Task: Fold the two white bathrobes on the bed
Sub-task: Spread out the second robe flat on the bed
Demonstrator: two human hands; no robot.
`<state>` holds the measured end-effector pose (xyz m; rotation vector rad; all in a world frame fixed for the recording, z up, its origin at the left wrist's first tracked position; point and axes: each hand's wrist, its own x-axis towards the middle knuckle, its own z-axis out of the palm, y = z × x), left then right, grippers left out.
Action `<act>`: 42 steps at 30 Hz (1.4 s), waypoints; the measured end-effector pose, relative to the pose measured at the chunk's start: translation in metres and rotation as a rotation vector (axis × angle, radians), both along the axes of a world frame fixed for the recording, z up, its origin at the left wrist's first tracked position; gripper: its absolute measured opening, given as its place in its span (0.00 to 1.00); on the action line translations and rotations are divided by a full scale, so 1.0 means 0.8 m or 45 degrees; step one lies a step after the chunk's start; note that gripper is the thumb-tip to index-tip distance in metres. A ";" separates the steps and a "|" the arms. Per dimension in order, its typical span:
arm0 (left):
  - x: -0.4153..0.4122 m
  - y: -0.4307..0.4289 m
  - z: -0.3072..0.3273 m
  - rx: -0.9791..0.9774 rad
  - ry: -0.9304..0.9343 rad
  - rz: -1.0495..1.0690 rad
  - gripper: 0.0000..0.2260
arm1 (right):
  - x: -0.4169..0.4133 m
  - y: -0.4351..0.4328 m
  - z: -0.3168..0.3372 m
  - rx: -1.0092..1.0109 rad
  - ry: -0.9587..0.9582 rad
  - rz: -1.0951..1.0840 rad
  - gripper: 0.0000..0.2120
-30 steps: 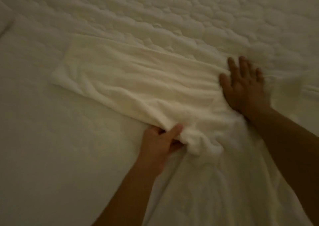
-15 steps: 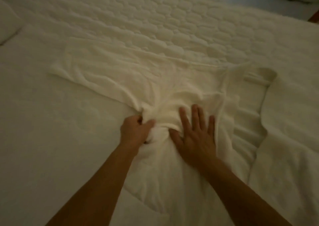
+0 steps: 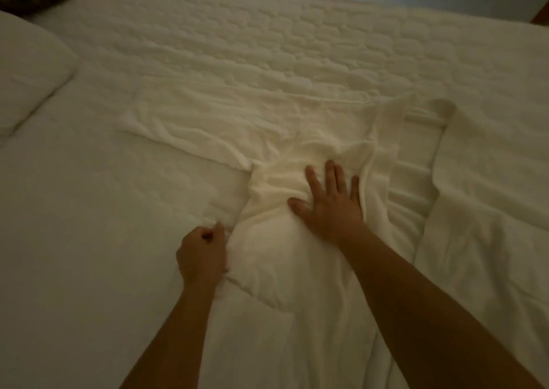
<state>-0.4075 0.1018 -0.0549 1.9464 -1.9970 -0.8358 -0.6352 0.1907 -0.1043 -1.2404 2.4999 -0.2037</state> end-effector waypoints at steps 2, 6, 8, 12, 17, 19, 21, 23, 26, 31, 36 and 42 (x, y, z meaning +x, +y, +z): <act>0.033 0.018 0.002 0.179 -0.050 -0.194 0.22 | 0.005 -0.003 0.011 0.086 0.027 -0.016 0.41; 0.084 0.054 0.008 0.161 -0.199 -0.501 0.25 | 0.062 0.025 0.034 -0.024 0.069 -0.065 0.37; 0.099 0.061 0.013 0.128 -0.072 -0.378 0.23 | 0.118 0.065 0.036 -0.087 -0.025 0.030 0.37; 0.130 0.070 0.017 0.200 -0.081 -0.176 0.27 | 0.184 0.135 0.020 0.087 0.020 0.238 0.36; 0.213 0.076 0.029 0.545 0.013 -0.377 0.23 | 0.185 0.117 0.023 0.218 0.003 0.182 0.35; 0.250 0.087 0.035 0.640 -0.028 -0.469 0.24 | 0.188 0.114 0.025 0.271 0.016 0.181 0.35; 0.286 0.106 0.031 0.621 -0.203 -0.567 0.25 | 0.187 0.114 0.028 0.304 0.009 0.172 0.35; 0.318 0.130 0.024 0.521 -0.180 -0.485 0.24 | 0.188 0.112 0.030 0.339 0.021 0.171 0.35; 0.342 0.165 0.023 0.394 0.004 -0.230 0.19 | 0.187 0.106 0.036 0.415 0.048 0.172 0.35; 0.412 0.208 0.018 0.468 -0.097 -0.203 0.21 | 0.193 0.098 0.049 0.483 0.073 0.141 0.36; 0.483 0.247 0.026 0.467 -0.033 -0.200 0.17 | 0.200 0.104 0.051 0.466 0.070 0.134 0.35; 0.562 0.281 0.019 0.353 -0.005 -0.019 0.18 | 0.189 0.107 0.035 0.436 0.086 0.152 0.36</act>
